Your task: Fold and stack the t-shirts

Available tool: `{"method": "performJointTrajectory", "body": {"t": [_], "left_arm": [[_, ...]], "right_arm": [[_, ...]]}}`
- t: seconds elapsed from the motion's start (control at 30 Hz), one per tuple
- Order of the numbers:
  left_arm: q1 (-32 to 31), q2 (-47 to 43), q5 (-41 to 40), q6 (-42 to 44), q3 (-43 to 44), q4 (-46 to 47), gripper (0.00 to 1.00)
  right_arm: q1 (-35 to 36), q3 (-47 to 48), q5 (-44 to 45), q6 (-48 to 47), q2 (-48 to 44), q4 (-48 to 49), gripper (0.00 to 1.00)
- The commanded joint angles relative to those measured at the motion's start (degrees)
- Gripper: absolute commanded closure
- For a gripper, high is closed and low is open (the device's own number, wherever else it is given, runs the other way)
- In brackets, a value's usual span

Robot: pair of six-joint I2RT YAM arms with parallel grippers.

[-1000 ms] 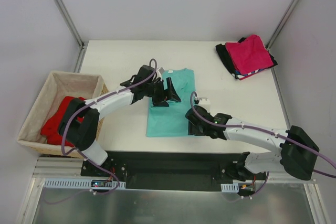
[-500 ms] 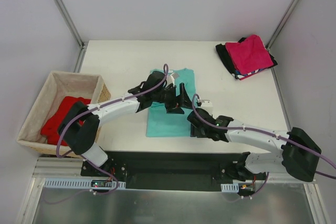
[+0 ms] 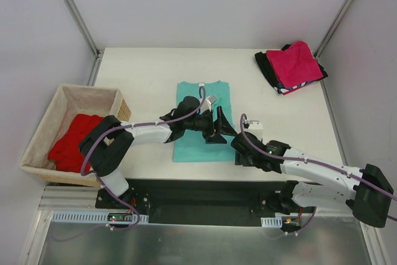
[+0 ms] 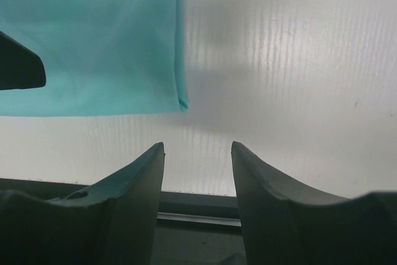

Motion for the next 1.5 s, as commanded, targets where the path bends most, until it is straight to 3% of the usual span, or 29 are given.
{"method": "performJointTrajectory", "body": {"t": [0.0, 0.43, 1.07, 1.3, 1.47], "left_arm": [[-1.5, 3.6, 3.0, -4.6, -3.6, 10.8, 0.20], [-2.4, 12.4, 5.0, -9.4, -4.8, 21.1, 0.20], [-0.9, 20.0, 4.8, -6.2, -4.6, 23.2, 0.21], [-0.2, 17.0, 7.4, -4.7, -3.3, 21.8, 0.21], [-0.1, 9.0, 7.0, -0.9, -0.5, 13.0, 0.21]], "right_arm": [[0.1, -0.5, 3.0, 2.2, -3.2, -1.7, 0.49], [0.1, -0.6, 4.2, 2.9, -5.4, -4.3, 0.49], [0.1, -0.4, 4.3, 2.4, -6.5, -5.9, 0.48], [0.1, -0.1, 4.2, 2.1, -6.5, -6.0, 0.48], [0.1, 2.0, 4.7, 1.1, -5.5, -6.0, 0.48]]}}
